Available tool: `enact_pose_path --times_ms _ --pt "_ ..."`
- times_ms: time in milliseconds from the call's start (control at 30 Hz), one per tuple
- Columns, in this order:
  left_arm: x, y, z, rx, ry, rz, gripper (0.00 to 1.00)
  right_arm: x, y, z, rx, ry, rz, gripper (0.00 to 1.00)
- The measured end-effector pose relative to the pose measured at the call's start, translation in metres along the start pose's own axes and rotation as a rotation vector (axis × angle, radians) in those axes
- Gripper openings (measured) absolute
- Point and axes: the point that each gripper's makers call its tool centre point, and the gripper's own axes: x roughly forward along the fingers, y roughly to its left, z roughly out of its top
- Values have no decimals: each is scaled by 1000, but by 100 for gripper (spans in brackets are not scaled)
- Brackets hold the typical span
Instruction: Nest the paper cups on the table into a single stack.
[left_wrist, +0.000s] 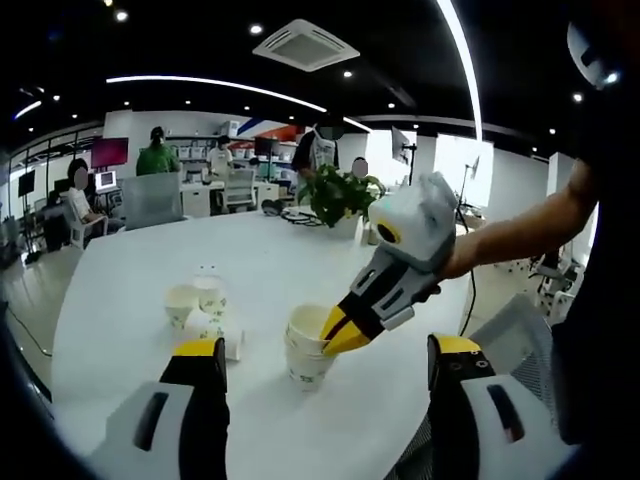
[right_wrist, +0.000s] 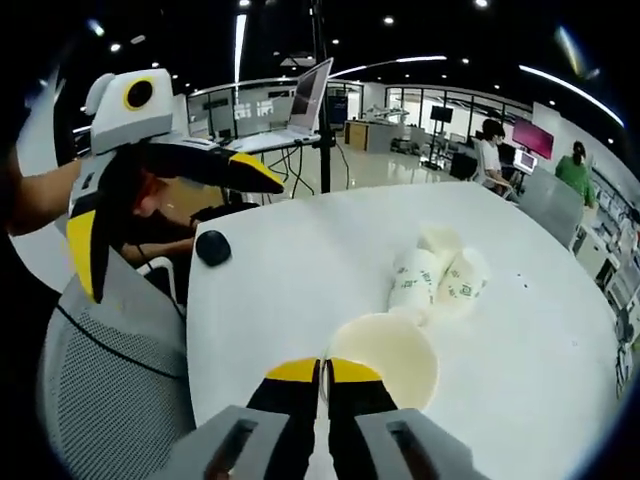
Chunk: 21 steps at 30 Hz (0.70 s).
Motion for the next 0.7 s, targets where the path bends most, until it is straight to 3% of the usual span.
enact_pose_path --times_ms 267,467,600,700 --pt "-3 2 2 -3 -12 11 81 13 1 5 67 -21 25 4" --pt "-9 5 3 -4 -19 31 82 7 7 12 87 -55 22 9" --pt "-10 10 3 -8 -23 49 82 4 12 16 94 -82 24 23" --pt "-10 13 3 -10 -25 65 83 2 10 19 91 -102 6 25"
